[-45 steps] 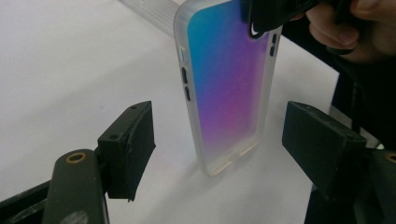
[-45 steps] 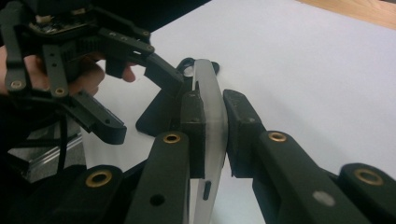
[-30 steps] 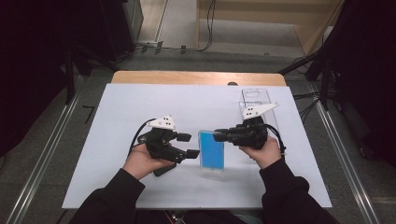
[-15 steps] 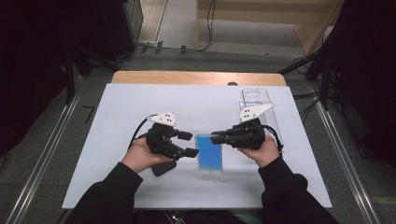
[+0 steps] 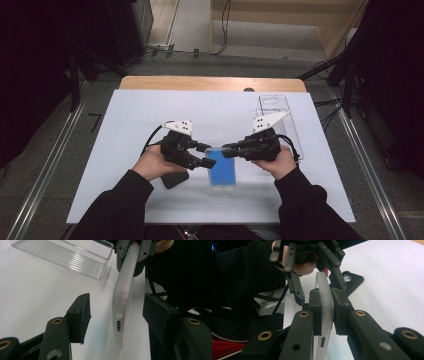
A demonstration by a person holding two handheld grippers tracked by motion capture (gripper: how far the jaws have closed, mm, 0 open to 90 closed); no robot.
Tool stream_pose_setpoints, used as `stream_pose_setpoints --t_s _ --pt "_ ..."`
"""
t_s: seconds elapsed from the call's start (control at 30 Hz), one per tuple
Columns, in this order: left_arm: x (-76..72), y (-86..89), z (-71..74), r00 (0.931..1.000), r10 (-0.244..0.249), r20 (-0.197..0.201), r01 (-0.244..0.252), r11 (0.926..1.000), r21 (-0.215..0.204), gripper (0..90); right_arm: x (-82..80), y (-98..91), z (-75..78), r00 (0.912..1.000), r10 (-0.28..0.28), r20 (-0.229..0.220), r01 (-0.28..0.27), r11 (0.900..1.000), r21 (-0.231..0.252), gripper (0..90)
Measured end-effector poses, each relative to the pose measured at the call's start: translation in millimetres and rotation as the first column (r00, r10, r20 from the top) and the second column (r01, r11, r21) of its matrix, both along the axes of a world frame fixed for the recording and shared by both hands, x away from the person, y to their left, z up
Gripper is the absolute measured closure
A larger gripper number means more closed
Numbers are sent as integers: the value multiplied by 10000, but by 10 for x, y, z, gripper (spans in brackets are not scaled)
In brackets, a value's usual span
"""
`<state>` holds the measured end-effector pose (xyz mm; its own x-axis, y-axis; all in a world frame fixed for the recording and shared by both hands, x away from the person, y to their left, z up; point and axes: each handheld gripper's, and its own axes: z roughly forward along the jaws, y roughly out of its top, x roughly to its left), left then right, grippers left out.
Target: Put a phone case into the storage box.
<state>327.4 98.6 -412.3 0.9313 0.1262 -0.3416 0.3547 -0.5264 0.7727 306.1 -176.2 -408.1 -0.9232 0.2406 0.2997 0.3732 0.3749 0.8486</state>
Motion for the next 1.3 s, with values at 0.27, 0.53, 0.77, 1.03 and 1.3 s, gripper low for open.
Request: stream_pose_setpoints --t_s 0.27,0.53,0.77,1.03,1.3 --pt "-18 -6 4 9990 -422 -147 422 9991 20 642 -17 26 -3 9995 312 -25 -312 9995 48 772" --pt "1 22 15 9967 -675 -441 672 9977 -98 805 -22 49 -12 9983 564 -173 -562 9983 134 770" --pt "18 37 19 9973 -311 -662 325 9993 199 809 -21 54 -11 9994 299 -155 -291 9984 485 454" --pt "37 109 91 9975 173 -688 -159 9997 207 809 -70 15 -5 9993 -255 279 244 9989 403 246" --pt "61 173 135 9904 1174 -728 -1149 9926 385 808 -90 0 -51 9948 -1013 109 1010 9947 191 0"
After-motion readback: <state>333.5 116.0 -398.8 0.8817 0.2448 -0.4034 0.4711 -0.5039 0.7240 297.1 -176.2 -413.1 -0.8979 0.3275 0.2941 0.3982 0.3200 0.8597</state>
